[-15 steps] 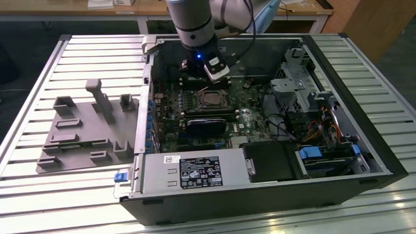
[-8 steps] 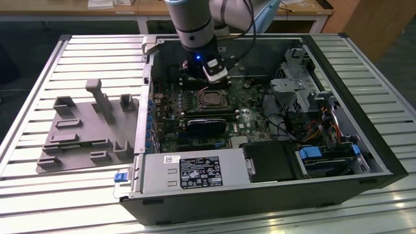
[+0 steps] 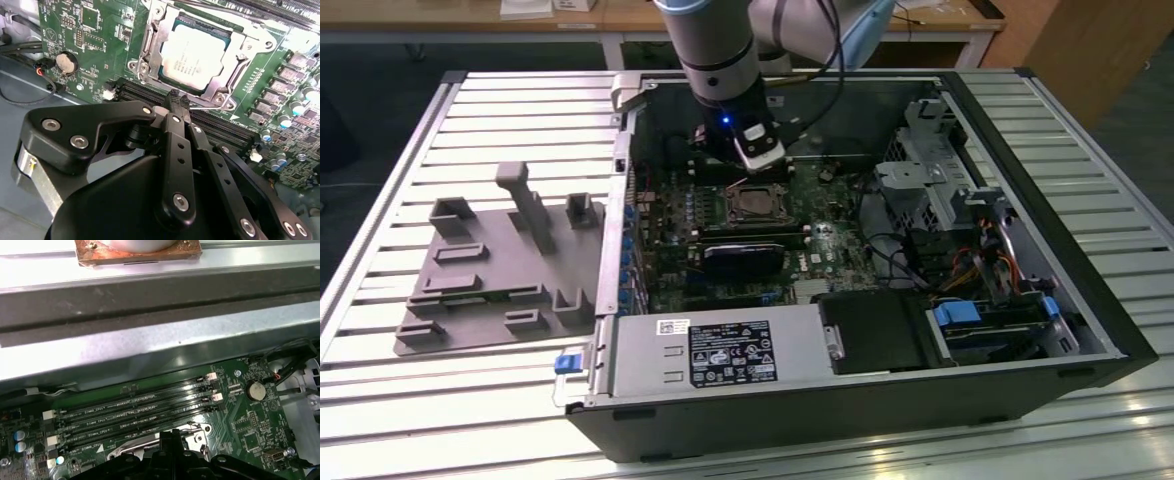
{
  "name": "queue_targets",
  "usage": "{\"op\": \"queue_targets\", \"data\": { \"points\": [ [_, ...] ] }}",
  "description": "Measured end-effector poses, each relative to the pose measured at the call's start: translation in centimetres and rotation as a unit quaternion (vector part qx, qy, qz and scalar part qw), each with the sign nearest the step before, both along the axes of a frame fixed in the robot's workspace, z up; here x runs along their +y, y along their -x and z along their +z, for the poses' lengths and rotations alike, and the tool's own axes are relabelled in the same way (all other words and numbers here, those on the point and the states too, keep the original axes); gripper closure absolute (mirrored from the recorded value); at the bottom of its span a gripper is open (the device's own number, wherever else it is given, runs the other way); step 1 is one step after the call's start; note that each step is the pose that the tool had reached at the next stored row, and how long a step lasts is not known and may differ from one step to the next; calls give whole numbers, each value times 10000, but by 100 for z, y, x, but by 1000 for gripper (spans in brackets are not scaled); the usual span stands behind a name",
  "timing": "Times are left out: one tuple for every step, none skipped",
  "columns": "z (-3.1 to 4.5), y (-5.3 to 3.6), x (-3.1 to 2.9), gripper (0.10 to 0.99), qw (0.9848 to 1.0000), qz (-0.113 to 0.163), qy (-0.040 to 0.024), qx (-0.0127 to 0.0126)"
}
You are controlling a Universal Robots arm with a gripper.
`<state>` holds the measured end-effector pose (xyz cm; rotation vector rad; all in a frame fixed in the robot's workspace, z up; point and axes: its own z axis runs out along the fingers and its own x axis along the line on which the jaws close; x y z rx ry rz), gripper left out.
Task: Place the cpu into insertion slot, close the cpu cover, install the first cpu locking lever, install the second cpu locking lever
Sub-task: 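Install the first cpu locking lever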
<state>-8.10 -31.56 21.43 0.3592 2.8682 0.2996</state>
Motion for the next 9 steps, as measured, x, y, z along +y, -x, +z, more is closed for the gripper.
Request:
{"op": "queue_targets", "data": {
  "points": [
    [-3, 0, 7, 984, 10000, -10, 0, 0],
    [-6, 0, 15, 984, 10000, -20, 0, 0],
    [-9, 0, 24, 984, 10000, -31, 0, 0],
    [-11, 0, 32, 984, 10000, -40, 0, 0],
    [-14, -1, 41, 984, 10000, -51, 0, 0],
    [-16, -2, 50, 984, 10000, -62, 0, 0],
    [-18, -3, 59, 984, 10000, -73, 0, 0],
    [-20, -4, 68, 984, 10000, -84, 0, 0],
    [-22, -7, 77, 984, 10000, -97, 0, 0]
  ]
}}
